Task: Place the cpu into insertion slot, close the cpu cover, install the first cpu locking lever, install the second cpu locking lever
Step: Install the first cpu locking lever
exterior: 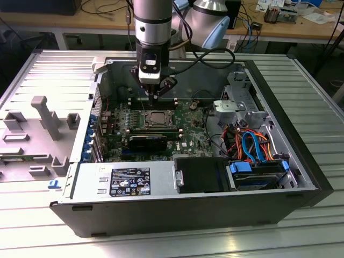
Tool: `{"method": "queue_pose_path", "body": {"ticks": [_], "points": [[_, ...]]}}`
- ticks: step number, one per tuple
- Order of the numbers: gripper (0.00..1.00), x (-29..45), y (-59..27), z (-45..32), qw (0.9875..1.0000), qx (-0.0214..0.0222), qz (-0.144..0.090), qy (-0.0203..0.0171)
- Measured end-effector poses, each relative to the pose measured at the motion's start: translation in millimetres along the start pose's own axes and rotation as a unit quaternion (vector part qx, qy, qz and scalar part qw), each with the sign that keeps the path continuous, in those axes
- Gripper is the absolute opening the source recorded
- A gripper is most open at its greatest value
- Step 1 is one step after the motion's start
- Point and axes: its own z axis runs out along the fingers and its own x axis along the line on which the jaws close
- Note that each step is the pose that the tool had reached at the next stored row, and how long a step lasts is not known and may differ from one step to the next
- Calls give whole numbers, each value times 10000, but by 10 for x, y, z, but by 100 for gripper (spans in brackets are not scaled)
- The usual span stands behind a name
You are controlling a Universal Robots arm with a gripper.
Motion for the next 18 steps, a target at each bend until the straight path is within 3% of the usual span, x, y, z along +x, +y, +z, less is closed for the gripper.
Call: {"method": "queue_pose_path", "body": {"ticks": [6, 13, 18], "points": [[11, 7, -5, 0, 10000, 0, 1, 0], [11, 186, -133, -7, 10000, -18, -9, 12], [11, 196, -140, -10, 9995, -27, -310, 4]]}}
